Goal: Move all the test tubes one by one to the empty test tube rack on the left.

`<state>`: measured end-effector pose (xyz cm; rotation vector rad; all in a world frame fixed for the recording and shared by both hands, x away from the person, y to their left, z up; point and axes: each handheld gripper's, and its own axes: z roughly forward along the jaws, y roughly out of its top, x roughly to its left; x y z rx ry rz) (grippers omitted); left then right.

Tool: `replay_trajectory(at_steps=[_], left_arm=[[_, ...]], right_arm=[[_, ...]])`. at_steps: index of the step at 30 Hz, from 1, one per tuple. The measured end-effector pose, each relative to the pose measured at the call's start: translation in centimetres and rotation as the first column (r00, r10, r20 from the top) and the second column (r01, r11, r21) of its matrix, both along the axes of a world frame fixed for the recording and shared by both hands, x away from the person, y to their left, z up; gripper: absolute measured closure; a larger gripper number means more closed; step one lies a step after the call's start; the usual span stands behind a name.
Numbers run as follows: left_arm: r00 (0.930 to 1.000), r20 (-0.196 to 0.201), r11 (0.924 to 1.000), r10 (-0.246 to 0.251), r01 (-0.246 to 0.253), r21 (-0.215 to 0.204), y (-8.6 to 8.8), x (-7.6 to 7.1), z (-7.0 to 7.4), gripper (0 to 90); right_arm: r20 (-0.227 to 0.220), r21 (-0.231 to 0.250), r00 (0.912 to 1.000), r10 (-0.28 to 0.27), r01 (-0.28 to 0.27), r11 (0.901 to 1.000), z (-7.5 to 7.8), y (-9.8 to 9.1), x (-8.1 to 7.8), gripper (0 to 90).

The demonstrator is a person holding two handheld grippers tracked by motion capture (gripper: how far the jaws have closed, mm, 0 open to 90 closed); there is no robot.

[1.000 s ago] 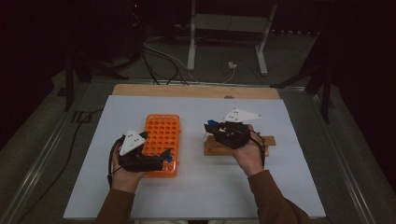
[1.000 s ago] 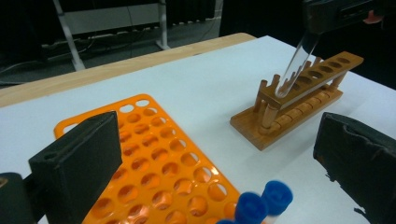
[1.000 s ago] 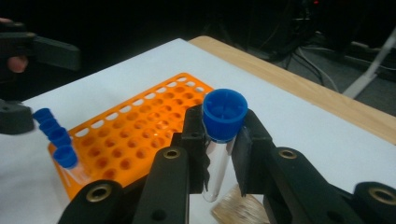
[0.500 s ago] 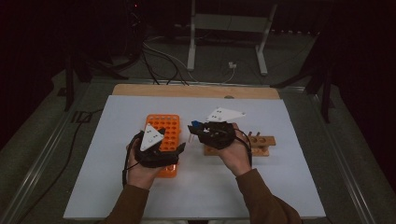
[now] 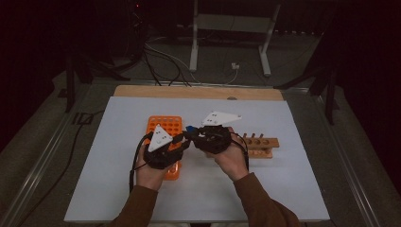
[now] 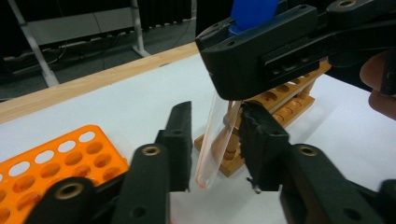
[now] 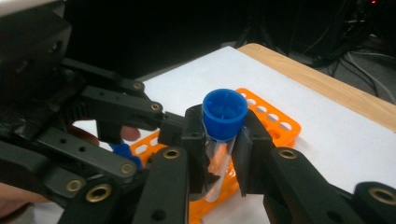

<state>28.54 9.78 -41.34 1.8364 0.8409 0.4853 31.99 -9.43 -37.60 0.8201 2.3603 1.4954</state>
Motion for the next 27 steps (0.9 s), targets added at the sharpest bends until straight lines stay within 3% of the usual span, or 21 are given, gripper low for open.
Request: replay_trajectory(at_steps=[16,22,27], left_arm=[[0.9997,0.014,0.9997,-0.019,0.019,0.017,-0.4,-0.1,-0.1,78.1],[0.9999,0.005,0.9999,0.01,-0.01,0.008,0.1,0.3,0.0,78.3],[0.9991,0.007,0.999,0.043,-0.043,-0.012,1.1,0.4,0.3,78.4]], right_arm=[[-0.015,0.007,0.9998,0.008,-0.008,0.9999,-0.2,0.1,0.1,76.1],[-0.044,0.051,0.999,0.012,-0.01,0.9986,-0.2,-0.8,0.4,50.0],[-0.041,0.056,0.9985,-0.037,0.039,0.9977,-0.2,-2.0,0.6,32.4]])
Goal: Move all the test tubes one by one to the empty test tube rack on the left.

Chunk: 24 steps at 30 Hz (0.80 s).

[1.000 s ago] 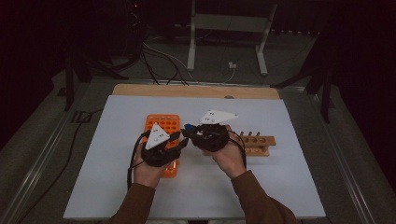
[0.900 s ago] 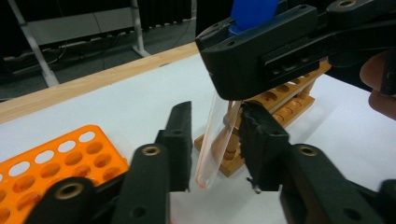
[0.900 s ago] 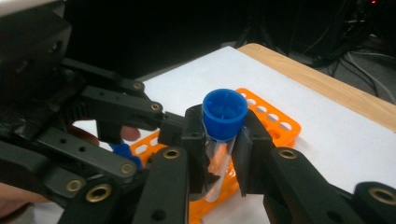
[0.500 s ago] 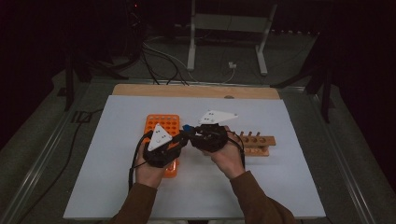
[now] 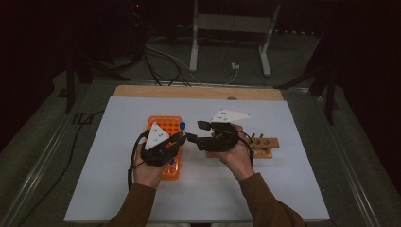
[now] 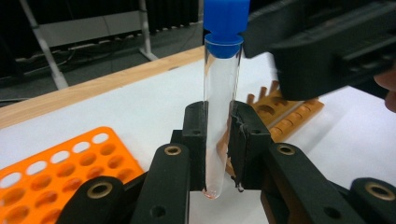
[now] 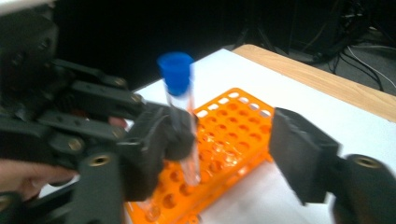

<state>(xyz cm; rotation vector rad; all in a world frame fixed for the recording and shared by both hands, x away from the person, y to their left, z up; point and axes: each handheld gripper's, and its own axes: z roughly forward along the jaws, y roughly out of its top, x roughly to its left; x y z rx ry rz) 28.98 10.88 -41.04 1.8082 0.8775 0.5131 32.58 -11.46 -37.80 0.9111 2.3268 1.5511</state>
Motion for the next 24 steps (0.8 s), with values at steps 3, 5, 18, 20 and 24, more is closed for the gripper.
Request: replay_trajectory(at_steps=[3,5,18,20,24], left_arm=[[0.9998,-0.001,0.9998,0.018,-0.018,-0.009,0.6,0.1,0.1,78.4],[0.9995,-0.001,0.9994,0.03,-0.03,-0.017,1.1,0.1,0.3,78.4],[0.9942,-0.007,0.9933,0.108,-0.108,-0.041,5.5,-0.2,0.4,78.4],[0.9924,-0.01,0.9916,0.123,-0.123,-0.041,6.3,-0.3,0.4,78.4],[0.989,-0.015,0.988,0.147,-0.148,-0.044,7.7,-0.6,0.3,78.4]], right_arm=[[0.004,-0.011,0.9994,-0.035,0.035,0.9993,-0.3,-0.6,0.1,18.4],[0.001,-0.023,0.9981,-0.062,0.062,0.9978,-0.5,-0.9,0.3,13.8],[-0.016,-0.056,0.9903,-0.138,0.137,0.989,-2.3,-4.1,0.7,1.3],[-0.015,-0.057,0.9895,-0.144,0.143,0.9882,-2.5,-4.5,0.7,0.0],[-0.008,-0.057,0.9877,-0.156,0.156,0.9862,-2.6,-5.1,0.7,0.0]])
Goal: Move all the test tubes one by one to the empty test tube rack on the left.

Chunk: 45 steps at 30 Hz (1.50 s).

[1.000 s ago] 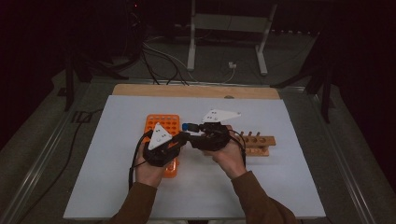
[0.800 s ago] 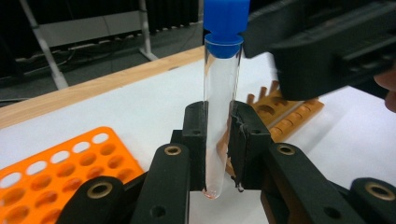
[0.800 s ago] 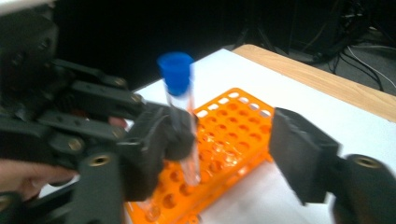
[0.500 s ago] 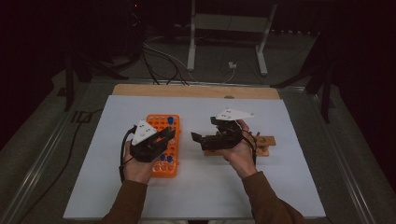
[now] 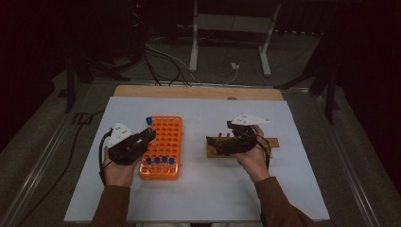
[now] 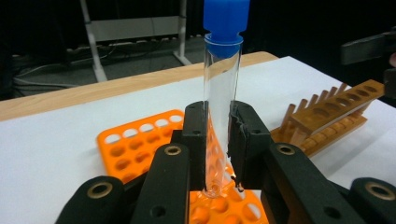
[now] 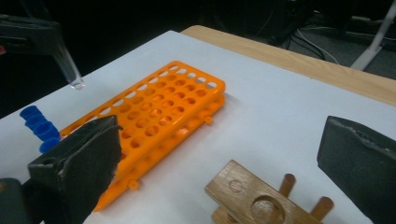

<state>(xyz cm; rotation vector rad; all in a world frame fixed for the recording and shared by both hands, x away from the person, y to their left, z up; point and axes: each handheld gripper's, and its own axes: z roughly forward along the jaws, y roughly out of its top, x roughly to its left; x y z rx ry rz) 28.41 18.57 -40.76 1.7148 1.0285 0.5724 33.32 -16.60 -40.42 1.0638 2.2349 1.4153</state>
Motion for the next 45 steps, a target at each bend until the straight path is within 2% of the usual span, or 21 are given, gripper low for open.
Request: replay_trajectory(at_steps=[5,11,18,25,38,45], left_arm=[[0.9997,-0.017,0.9998,0.019,-0.019,0.001,1.3,-0.4,-0.6,78.4],[0.9992,-0.035,0.9998,0.019,-0.018,0.005,2.4,-1.1,-1.6,78.4],[0.9994,-0.033,0.9999,-0.013,0.014,0.01,3.2,-2.0,-2.6,78.3],[0.9984,-0.05,0.9996,-0.025,0.026,0.007,3.4,-2.5,-3.8,78.3],[0.9965,-0.036,0.9972,-0.075,0.075,0.003,3.6,-3.4,-5.0,78.3],[0.9946,-0.05,0.9958,-0.09,0.091,0.008,3.5,-3.7,-5.8,78.3]], right_arm=[[0.007,-0.001,1.0,-0.005,0.005,1.0,-0.1,-0.4,0.0,0.0],[0.005,-0.01,1.0,-0.008,0.008,0.9999,-0.4,-0.7,-0.2,0.0],[0.002,-0.01,0.9998,-0.018,0.018,0.9998,-0.7,-1.5,-0.3,0.0],[0.0,-0.011,0.9995,-0.03,0.03,0.9995,-1.2,-2.2,-0.3,0.0],[0.007,-0.033,0.9987,-0.05,0.051,0.9982,-1.4,-3.4,-0.4,0.0],[0.002,-0.035,0.9975,-0.071,0.071,0.9969,-1.7,-3.9,-0.5,0.0]])
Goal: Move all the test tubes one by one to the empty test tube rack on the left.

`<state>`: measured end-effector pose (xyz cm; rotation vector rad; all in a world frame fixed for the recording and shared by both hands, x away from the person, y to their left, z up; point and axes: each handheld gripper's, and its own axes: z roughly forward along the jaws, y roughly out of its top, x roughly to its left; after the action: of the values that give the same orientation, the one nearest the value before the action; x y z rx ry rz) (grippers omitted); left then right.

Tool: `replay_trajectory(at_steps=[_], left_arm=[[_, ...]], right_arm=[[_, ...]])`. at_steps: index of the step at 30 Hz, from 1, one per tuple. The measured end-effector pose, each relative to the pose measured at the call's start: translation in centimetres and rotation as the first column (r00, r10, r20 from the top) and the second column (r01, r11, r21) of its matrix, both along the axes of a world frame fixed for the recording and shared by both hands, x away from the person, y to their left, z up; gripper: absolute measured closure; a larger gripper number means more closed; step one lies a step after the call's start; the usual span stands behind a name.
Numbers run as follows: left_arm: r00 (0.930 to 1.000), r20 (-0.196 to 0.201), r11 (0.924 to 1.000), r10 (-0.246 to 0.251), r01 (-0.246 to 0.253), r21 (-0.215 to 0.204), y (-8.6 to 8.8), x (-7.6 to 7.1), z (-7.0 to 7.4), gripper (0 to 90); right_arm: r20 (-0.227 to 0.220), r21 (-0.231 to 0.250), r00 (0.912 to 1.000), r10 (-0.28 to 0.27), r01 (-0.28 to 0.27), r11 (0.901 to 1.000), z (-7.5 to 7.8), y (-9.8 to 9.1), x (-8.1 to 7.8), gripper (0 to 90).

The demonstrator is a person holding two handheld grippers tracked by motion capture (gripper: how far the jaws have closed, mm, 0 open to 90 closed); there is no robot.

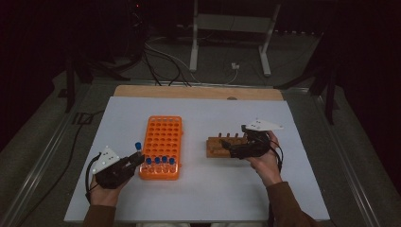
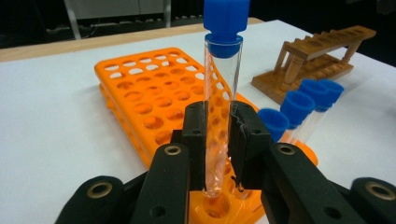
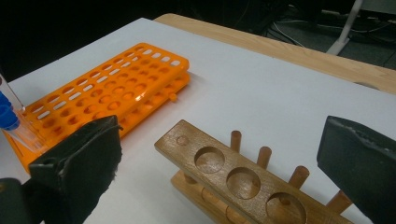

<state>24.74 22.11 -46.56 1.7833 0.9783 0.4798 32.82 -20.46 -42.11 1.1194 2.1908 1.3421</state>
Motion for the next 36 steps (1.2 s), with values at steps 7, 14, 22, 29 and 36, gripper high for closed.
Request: replay_trajectory(at_steps=[7,14,22,29,36], left_arm=[[0.9996,-0.019,0.9989,-0.019,0.02,0.043,-0.3,-0.3,-0.9,78.3],[0.999,-0.037,0.9961,-0.026,0.029,0.083,-0.2,-0.6,-1.7,78.2],[0.9978,-0.056,0.9882,-0.035,0.043,0.147,-0.6,-0.7,-2.0,78.3],[0.9971,-0.066,0.9743,-0.038,0.051,0.219,-1.2,-1.0,-2.4,78.4],[0.9968,-0.073,0.9772,-0.031,0.046,0.207,-1.1,-1.0,-2.4,78.4]], right_arm=[[0.001,0.003,1.0,0.001,-0.001,1.0,-0.2,-0.2,-0.2,0.0],[0.0,0.008,1.0,-0.001,0.001,1.0,-0.3,-0.3,-0.3,0.0],[0.001,0.011,1.0,-0.002,0.002,0.9999,-0.4,-0.7,-0.4,0.0],[0.004,0.009,1.0,-0.001,0.001,1.0,-0.4,-0.9,-0.5,0.0],[0.005,0.012,1.0,0.004,-0.004,0.9999,-0.6,-0.8,-0.6,0.0]])
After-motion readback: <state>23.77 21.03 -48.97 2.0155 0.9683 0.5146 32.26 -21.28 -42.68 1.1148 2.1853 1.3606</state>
